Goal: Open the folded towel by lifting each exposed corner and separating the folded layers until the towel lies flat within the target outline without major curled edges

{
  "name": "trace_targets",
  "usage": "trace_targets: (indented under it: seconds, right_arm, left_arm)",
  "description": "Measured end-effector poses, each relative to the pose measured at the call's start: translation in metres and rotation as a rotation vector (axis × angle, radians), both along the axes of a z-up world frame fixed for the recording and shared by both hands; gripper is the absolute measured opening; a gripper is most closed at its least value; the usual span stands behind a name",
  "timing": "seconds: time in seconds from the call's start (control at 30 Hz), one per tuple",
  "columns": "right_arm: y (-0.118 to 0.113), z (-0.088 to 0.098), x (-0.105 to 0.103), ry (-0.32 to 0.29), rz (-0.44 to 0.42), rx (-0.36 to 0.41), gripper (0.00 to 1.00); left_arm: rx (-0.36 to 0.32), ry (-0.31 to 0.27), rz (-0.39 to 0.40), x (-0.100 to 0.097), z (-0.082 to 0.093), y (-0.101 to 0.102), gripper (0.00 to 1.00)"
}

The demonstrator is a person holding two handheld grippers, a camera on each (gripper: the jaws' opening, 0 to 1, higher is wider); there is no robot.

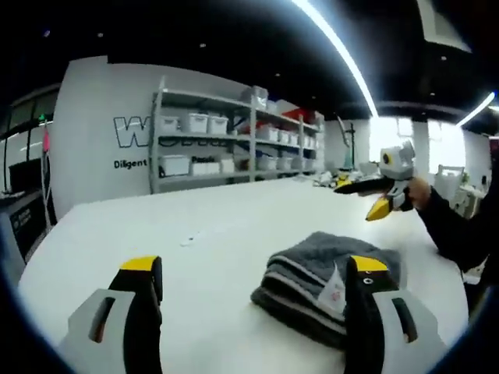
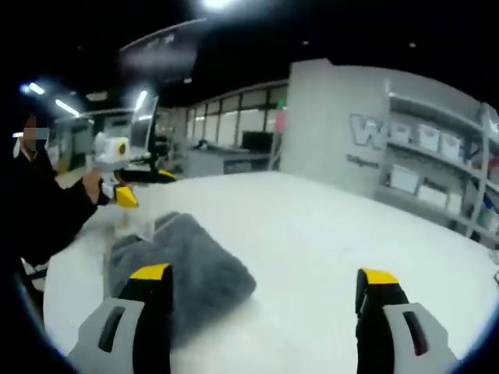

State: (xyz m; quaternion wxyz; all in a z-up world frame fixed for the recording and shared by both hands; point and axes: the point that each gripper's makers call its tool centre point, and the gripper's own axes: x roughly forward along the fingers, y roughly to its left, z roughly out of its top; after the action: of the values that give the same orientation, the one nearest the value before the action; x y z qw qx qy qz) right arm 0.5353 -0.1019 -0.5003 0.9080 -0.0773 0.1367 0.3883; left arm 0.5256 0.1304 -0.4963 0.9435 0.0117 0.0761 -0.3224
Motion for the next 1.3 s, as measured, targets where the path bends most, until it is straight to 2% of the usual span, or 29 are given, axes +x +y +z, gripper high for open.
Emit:
trace_targets:
  seconds: [0.03, 0.07, 0.17, 0.23, 0.3, 0.37, 0.47, 0.53, 0.63, 0.83, 1.13, 1.3]
  right_arm:
    - [0.001, 0.000, 0.000, 0.030, -0.011, 0.022, 0.99]
    - [0.003, 0.002, -0.002, 0.032, -0.016, 0.035, 0.99]
    - [0.001, 0.010, 0.000, -0.017, -0.025, 0.014, 0.99]
    - [0.000, 0.015, -0.003, -0.027, -0.040, 0.018, 1.00]
    - [-0.001, 0.023, -0.007, -0.040, -0.051, 0.025, 1.00]
    - [-0.005, 0.037, -0.006, -0.100, -0.087, 0.040, 0.99]
    - [-0.010, 0.042, -0.015, -0.118, -0.109, 0.022, 0.93]
    - [-0.011, 0.046, -0.023, -0.137, -0.103, 0.015, 0.93]
    - [-0.009, 0.050, -0.035, -0.127, -0.087, 0.036, 1.00]
    - [-0.015, 0.048, -0.053, -0.100, -0.106, 0.040, 1.00]
    - [-0.028, 0.054, -0.066, -0.111, -0.120, 0.059, 1.00]
    - [-0.027, 0.049, -0.076, -0.090, -0.103, 0.047, 1.00]
  left_arm:
    - [-0.002, -0.002, 0.000, 0.000, 0.001, -0.001, 0.99]
    - [-0.004, -0.004, 0.002, -0.001, 0.002, -0.002, 0.99]
    - [0.028, 0.039, 0.017, -0.004, -0.004, 0.000, 0.99]
    - [0.056, 0.017, 0.052, -0.003, 0.006, 0.009, 0.99]
    - [0.043, 0.012, 0.066, -0.004, 0.017, 0.014, 1.00]
    - [0.039, -0.004, 0.078, -0.008, 0.026, 0.017, 1.00]
    - [0.022, 0.002, 0.102, -0.015, 0.033, 0.019, 1.00]
    - [0.016, -0.001, 0.110, -0.020, 0.037, 0.020, 1.00]
    - [0.001, -0.002, 0.133, -0.025, 0.041, 0.026, 1.00]
    - [0.036, -0.011, 0.159, -0.045, 0.040, 0.025, 1.00]
    - [0.024, -0.005, 0.171, -0.063, 0.044, 0.023, 1.00]
    - [0.031, 0.004, 0.168, -0.074, 0.046, 0.020, 0.99]
